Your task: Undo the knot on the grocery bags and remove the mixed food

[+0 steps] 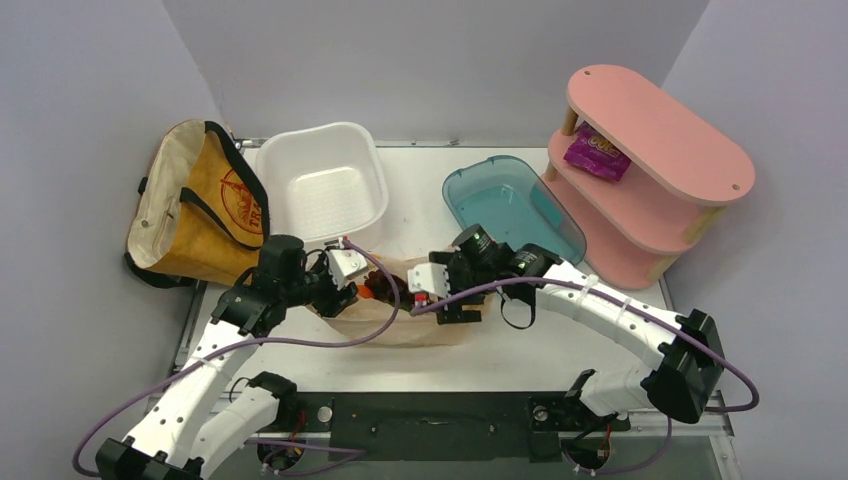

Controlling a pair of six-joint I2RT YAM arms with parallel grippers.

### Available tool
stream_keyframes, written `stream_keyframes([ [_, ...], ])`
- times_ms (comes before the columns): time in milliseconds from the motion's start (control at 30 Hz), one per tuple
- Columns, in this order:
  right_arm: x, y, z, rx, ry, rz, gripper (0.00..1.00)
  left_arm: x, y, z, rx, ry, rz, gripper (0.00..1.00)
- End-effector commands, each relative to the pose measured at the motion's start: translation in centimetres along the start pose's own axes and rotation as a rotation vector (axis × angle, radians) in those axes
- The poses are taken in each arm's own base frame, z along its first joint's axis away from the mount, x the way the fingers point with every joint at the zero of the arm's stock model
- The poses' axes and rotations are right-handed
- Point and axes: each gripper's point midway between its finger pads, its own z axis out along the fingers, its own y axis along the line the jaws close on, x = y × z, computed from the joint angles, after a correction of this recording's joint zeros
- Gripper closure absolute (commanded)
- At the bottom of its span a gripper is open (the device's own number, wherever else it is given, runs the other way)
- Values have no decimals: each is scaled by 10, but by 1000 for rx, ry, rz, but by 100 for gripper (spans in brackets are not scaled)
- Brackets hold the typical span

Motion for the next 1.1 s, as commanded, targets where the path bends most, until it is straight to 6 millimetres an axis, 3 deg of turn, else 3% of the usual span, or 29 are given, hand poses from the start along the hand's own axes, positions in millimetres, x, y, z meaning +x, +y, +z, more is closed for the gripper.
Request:
stream_keyframes([
  [0,52,28,6,-55,149,-203,19,36,-7,-2,53,63,-36,50],
  [133,88,42,18,-61,244,-201,18,64,-23,-3,123,97,123,50],
  [200,85,39,18,-33,233,-154,18,76,-34,-6,185,123,221,50],
  [267,70,32,14,-3,188,-104,19,77,-41,-10,223,126,284,51],
  [333,46,22,8,30,116,-49,20,67,-46,-12,249,87,332,51],
  [500,-30,-8,-21,98,-124,103,22,32,-58,-10,282,-9,388,54],
  [600,-59,-18,-37,115,-218,148,23,13,-64,-7,296,-70,410,55],
  [700,-73,-23,-42,129,-273,159,21,1,-64,1,287,-113,409,55],
  [800,-75,-28,-33,142,-281,182,19,-8,-56,19,242,-126,379,53],
  [900,-71,-36,-13,151,-255,200,19,-5,-51,35,225,-106,370,51],
  [1067,-53,-35,19,114,-191,217,20,36,-67,56,324,29,457,43],
])
